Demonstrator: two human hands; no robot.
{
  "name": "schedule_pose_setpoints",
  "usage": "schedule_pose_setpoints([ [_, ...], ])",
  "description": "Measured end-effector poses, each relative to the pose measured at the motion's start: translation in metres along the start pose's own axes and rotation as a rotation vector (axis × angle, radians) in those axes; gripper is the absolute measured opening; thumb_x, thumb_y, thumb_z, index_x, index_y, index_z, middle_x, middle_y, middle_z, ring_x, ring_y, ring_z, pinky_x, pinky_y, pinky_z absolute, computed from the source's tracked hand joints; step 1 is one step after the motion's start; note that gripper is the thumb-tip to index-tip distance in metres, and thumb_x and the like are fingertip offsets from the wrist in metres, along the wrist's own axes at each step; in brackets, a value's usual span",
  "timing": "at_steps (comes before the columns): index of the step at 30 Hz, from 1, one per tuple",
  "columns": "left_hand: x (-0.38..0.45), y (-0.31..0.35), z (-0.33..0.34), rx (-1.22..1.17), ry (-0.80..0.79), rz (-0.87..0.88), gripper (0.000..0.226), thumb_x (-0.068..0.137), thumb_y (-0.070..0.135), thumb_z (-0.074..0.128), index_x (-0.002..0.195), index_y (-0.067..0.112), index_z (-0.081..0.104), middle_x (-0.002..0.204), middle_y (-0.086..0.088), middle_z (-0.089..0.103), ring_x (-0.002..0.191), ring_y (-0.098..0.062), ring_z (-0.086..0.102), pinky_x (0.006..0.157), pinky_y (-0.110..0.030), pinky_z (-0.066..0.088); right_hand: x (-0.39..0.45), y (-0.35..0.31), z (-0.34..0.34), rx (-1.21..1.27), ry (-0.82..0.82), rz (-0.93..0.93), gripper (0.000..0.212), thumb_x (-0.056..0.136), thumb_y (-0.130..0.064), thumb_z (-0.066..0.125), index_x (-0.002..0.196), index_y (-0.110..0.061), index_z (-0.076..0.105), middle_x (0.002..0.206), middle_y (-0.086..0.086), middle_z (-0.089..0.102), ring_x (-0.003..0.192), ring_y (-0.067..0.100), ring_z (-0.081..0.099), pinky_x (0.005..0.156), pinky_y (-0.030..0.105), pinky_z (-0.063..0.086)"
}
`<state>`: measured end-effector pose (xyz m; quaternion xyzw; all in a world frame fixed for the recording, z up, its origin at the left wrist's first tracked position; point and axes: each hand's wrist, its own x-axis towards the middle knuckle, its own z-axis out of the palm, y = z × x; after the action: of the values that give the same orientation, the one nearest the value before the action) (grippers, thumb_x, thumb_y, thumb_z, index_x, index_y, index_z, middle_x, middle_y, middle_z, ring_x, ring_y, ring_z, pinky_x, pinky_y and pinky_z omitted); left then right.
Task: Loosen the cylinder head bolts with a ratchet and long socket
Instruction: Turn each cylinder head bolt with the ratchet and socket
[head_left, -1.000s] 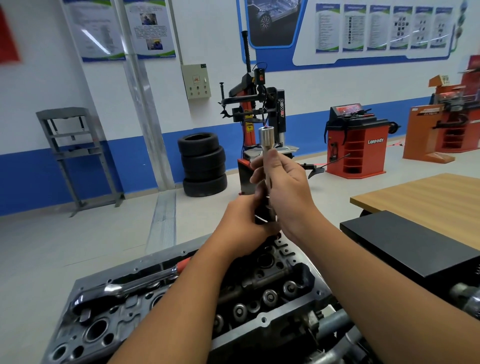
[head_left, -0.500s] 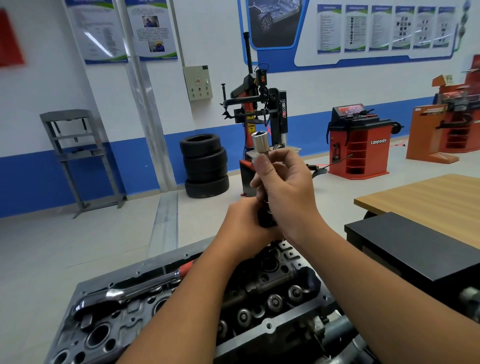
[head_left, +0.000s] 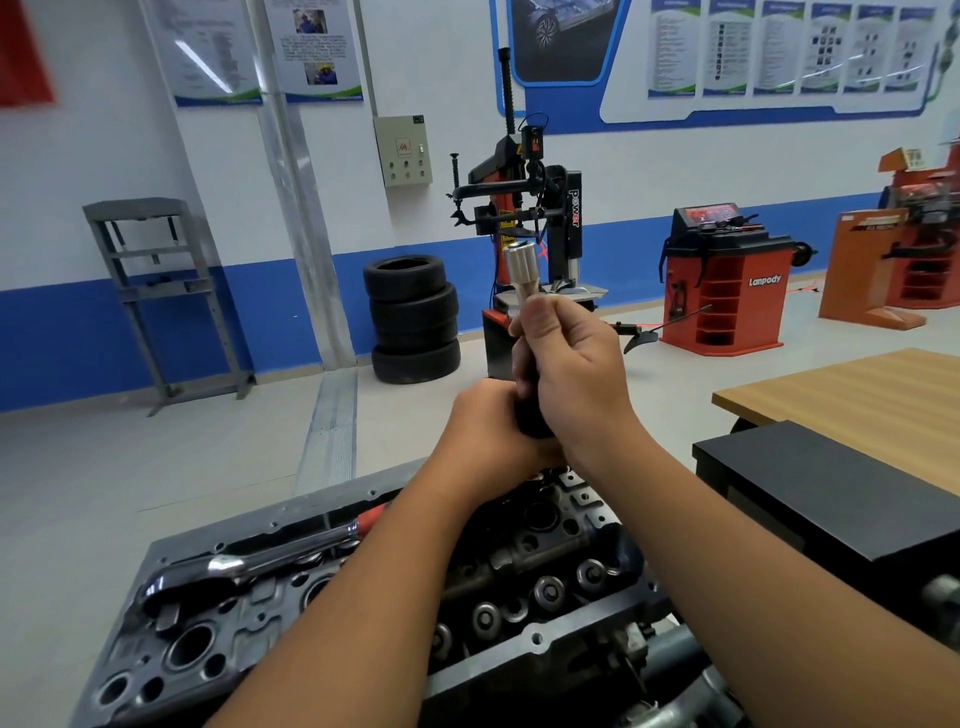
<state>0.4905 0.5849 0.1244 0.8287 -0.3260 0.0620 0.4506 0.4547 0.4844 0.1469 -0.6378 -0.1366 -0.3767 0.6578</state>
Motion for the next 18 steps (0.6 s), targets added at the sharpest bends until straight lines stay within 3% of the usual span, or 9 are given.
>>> schedule_pose_setpoints([
  [4,-0.001,0.002,-0.002,-0.104,-0.08,0.002,0.039,0.066,0.013,0.092,0.099,0.017,0.071,0.084,-0.004,0.078,0.08,-0.017,0.076,0.078,-0.047,0.065,0.009,0.003,-0.004,0.083,0.019,0.065,0.043,0.107,-0.044,0.045,0.081,-0.013,0.06,0.054,0.0,0.051,0.043,0.014,0.044,0.042,0.023,0.038],
  [7,0.0,0.001,-0.004,-0.187,-0.098,-0.027,0.071,0.071,0.002,0.09,0.128,0.028,0.057,0.092,-0.013,0.078,0.088,-0.028,0.078,0.083,-0.055,0.064,0.008,0.005,-0.006,0.132,-0.001,0.058,0.049,0.097,-0.057,0.044,0.082,-0.012,0.057,0.05,0.002,0.045,0.039,0.016,0.038,0.041,0.023,0.034],
  [10,-0.001,0.0,-0.005,-0.176,-0.105,0.008,0.061,0.071,0.001,0.088,0.121,0.023,0.061,0.094,-0.01,0.078,0.09,-0.029,0.077,0.085,-0.056,0.063,0.005,0.007,-0.005,0.161,-0.017,0.087,0.053,0.093,-0.061,0.042,0.077,-0.011,0.052,0.048,-0.002,0.039,0.04,0.013,0.034,0.043,0.025,0.031],
  [15,-0.003,0.001,-0.003,-0.14,-0.088,0.04,0.057,0.073,0.003,0.09,0.116,0.028,0.064,0.099,0.006,0.078,0.091,-0.013,0.076,0.085,-0.04,0.064,0.0,0.008,-0.003,0.09,0.012,0.068,0.049,0.092,-0.062,0.043,0.082,-0.014,0.049,0.054,-0.003,0.045,0.046,0.011,0.04,0.048,0.024,0.038],
  [18,-0.002,0.001,-0.002,-0.108,-0.041,0.035,0.06,0.071,0.009,0.09,0.121,0.027,0.061,0.099,0.003,0.077,0.091,-0.018,0.076,0.084,-0.045,0.064,-0.006,0.009,-0.002,0.058,0.059,0.033,0.041,0.092,-0.059,0.057,0.089,-0.018,0.051,0.065,0.006,0.052,0.057,0.022,0.049,0.059,0.037,0.045],
])
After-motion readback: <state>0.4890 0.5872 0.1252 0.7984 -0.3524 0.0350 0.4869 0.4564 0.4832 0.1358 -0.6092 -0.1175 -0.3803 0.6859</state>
